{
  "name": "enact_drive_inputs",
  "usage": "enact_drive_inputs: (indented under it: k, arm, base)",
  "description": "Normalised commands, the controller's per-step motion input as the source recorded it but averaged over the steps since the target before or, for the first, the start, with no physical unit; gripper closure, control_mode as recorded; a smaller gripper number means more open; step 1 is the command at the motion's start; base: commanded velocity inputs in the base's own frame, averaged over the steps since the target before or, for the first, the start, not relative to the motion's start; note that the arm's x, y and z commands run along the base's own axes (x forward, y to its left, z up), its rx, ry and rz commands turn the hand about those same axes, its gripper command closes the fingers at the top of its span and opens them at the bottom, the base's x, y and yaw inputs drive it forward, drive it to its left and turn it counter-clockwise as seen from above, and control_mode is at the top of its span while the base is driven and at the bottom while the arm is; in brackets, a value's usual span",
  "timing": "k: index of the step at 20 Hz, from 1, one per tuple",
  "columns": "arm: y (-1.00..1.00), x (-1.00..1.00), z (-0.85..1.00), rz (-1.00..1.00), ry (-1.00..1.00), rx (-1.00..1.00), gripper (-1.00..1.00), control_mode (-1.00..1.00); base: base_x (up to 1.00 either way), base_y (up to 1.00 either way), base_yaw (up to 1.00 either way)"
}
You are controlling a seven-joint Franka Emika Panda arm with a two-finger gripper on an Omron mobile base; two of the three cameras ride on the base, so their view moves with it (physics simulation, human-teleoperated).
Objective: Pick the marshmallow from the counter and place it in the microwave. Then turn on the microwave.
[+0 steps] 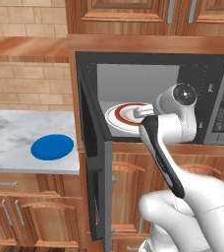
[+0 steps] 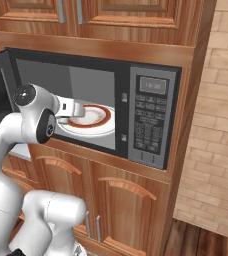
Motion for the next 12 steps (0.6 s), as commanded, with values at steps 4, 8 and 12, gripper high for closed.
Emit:
enact_drive_inputs:
  k: [4,8,12]
  arm:
    - [0.0,0.22,-0.08,0.0,0.0,0.0,1.0,-1.0]
    - [0.0,0.22,-0.01,0.0,0.0,0.0,1.0,-1.0]
    - [0.0,0.2,0.0,0.0,0.0,0.0,1.0,-1.0]
  base:
    - [0.0,0.0,0.0]
    - [0.0,0.0,0.0]
    - [0.0,0.0,0.0]
